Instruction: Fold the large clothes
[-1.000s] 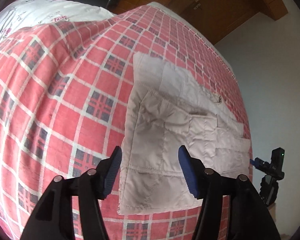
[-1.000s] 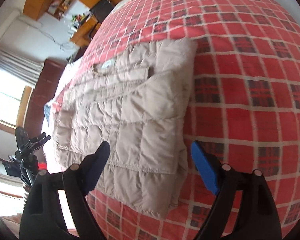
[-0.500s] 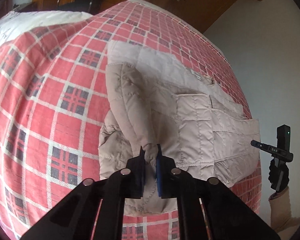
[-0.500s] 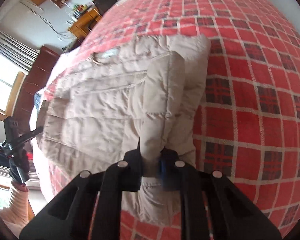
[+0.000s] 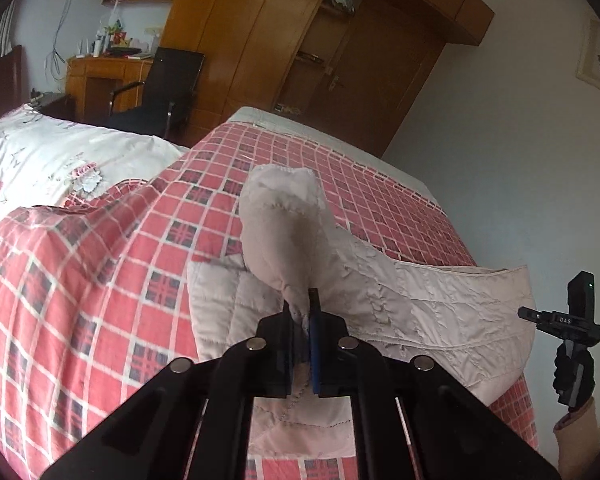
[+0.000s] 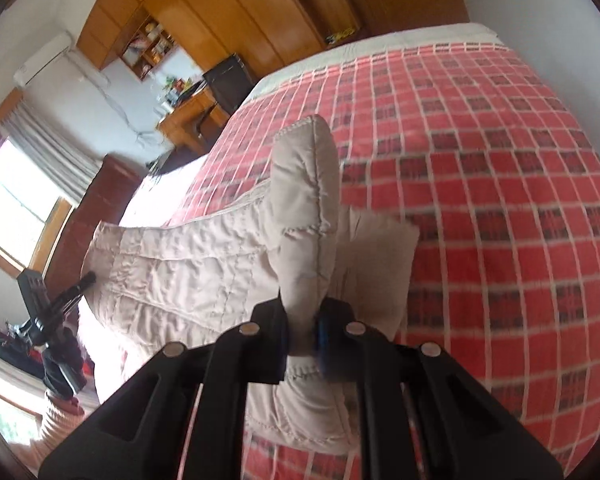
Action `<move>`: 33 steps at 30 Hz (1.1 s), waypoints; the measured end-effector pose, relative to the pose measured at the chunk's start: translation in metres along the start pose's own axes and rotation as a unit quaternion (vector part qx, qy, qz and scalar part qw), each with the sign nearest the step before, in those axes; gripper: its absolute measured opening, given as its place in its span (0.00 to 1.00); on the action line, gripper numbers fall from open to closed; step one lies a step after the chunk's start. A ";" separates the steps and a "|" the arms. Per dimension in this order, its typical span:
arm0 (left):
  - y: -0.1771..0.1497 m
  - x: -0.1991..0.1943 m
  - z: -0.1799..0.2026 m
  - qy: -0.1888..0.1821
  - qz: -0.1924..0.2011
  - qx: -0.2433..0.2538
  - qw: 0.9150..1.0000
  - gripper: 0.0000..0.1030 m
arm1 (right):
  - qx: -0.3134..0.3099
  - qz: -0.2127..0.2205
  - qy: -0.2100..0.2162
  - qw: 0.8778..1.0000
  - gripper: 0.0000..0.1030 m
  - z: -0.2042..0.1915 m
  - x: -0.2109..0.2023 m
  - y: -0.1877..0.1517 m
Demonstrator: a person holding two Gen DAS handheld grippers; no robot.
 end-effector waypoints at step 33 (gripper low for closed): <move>-0.021 0.112 -0.086 0.131 -0.124 -0.035 0.983 0.24 | 0.022 -0.091 -0.102 0.990 0.39 0.028 0.118 0.002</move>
Point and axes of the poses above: each gripper's, at about its wrist camera, not at the fingertips, and x roughly the way its jaws point, z to its right, y to its top, the point moved 7 cm from there along x, roughly the way its jaws point, and after that the axes turned 15 degrees about -y, right-handed, at the moved point
